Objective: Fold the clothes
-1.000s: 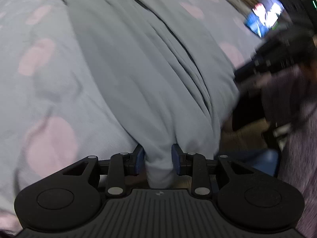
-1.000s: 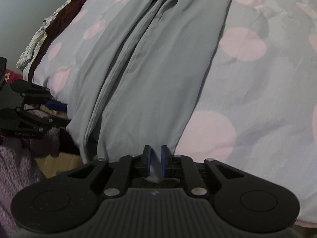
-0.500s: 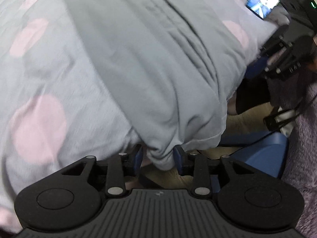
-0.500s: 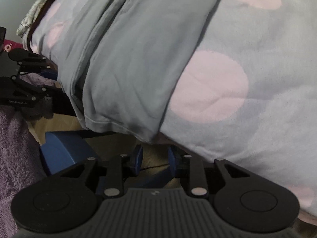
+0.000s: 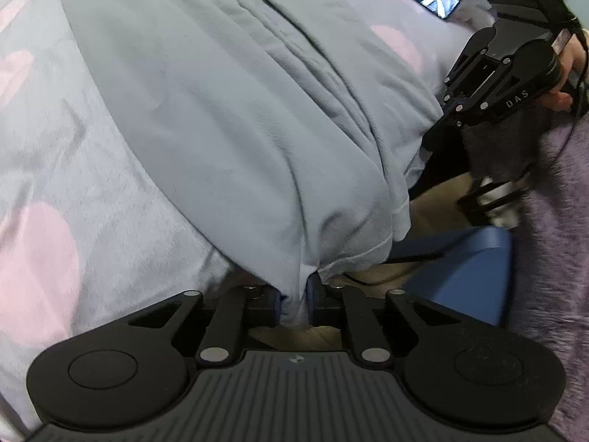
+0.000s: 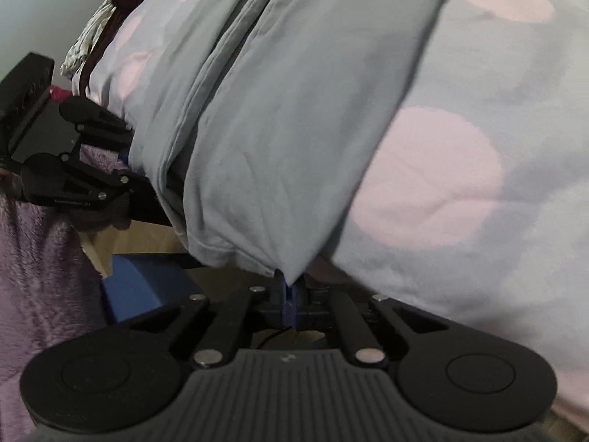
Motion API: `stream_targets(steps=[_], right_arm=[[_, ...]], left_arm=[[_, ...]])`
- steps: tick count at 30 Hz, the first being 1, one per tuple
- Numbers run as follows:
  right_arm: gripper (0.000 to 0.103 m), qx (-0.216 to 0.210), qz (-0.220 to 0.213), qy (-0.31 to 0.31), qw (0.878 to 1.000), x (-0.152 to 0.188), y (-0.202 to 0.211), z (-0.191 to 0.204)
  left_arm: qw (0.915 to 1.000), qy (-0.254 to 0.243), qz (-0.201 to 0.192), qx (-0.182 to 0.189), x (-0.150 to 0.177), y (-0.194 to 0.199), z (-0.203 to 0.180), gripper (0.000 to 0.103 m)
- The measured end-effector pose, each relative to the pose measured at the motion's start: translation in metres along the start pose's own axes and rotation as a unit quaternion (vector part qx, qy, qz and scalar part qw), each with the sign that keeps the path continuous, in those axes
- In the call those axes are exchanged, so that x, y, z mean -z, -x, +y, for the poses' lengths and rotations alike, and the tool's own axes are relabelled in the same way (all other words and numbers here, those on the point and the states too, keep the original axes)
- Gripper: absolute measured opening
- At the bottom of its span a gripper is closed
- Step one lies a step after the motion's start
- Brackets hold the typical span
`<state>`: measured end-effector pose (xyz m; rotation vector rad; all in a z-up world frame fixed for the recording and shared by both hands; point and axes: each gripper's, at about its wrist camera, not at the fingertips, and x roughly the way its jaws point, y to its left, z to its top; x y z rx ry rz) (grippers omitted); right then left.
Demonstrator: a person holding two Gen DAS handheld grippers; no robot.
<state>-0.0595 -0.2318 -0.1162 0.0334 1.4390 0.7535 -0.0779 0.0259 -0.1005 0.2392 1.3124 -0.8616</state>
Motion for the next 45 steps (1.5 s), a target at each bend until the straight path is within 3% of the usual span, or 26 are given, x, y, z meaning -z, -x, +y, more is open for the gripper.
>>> stream_targets(steps=[8,15,20,27,35,39,45], right_arm=[[0.003,-0.008,0.012,-0.014,1.000,0.000,0.027,0.003],[0.003,-0.071,-0.060,-0.033,0.995,-0.004,0.085,0.001],[0.003,-0.092,-0.133,-0.043,0.986,-0.019,0.119,-0.006],[0.003,-0.040,-0.186,-0.042,0.981,-0.073,0.134,-0.022],[0.003,0.005,-0.191,-0.087,0.978,-0.125,0.108,-0.058],[0.003,0.010,-0.177,-0.105,0.979,-0.135,0.095,-0.073],[0.016,0.011,-0.179,-0.127,0.976,-0.138,0.088,-0.080]], left_arm=[[0.9977,0.027,0.000,0.062,0.000,0.030,0.007,0.007],[0.9880,0.052,-0.063,0.131,-0.009,0.088,0.027,0.007],[0.9853,0.054,-0.114,0.116,-0.035,0.120,0.043,0.007],[0.9870,0.055,-0.134,0.068,-0.095,0.120,0.070,0.007],[0.9860,0.085,-0.135,0.049,-0.117,0.102,0.099,0.007],[0.9846,0.102,-0.136,0.042,-0.124,0.092,0.113,0.007],[0.9820,0.128,-0.136,0.031,-0.136,0.077,0.134,0.011]])
